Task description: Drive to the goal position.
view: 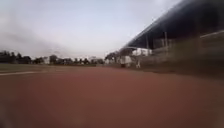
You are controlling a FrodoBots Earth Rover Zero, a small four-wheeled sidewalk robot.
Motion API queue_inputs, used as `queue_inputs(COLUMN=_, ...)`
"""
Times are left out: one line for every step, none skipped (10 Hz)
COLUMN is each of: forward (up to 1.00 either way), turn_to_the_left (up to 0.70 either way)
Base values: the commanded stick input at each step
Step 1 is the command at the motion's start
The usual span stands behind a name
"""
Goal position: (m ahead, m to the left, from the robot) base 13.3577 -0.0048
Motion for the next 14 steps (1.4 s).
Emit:
queue_inputs(forward=0.7, turn_to_the_left=0.0)
queue_inputs(forward=0.7, turn_to_the_left=0.0)
queue_inputs(forward=0.7, turn_to_the_left=0.0)
queue_inputs(forward=0.7, turn_to_the_left=0.0)
queue_inputs(forward=0.7, turn_to_the_left=0.0)
queue_inputs(forward=0.7, turn_to_the_left=0.0)
queue_inputs(forward=0.7, turn_to_the_left=0.0)
queue_inputs(forward=0.7, turn_to_the_left=0.0)
queue_inputs(forward=0.7, turn_to_the_left=0.0)
queue_inputs(forward=0.7, turn_to_the_left=0.0)
queue_inputs(forward=0.7, turn_to_the_left=0.0)
queue_inputs(forward=0.7, turn_to_the_left=0.0)
queue_inputs(forward=0.7, turn_to_the_left=0.0)
queue_inputs(forward=0.7, turn_to_the_left=0.0)
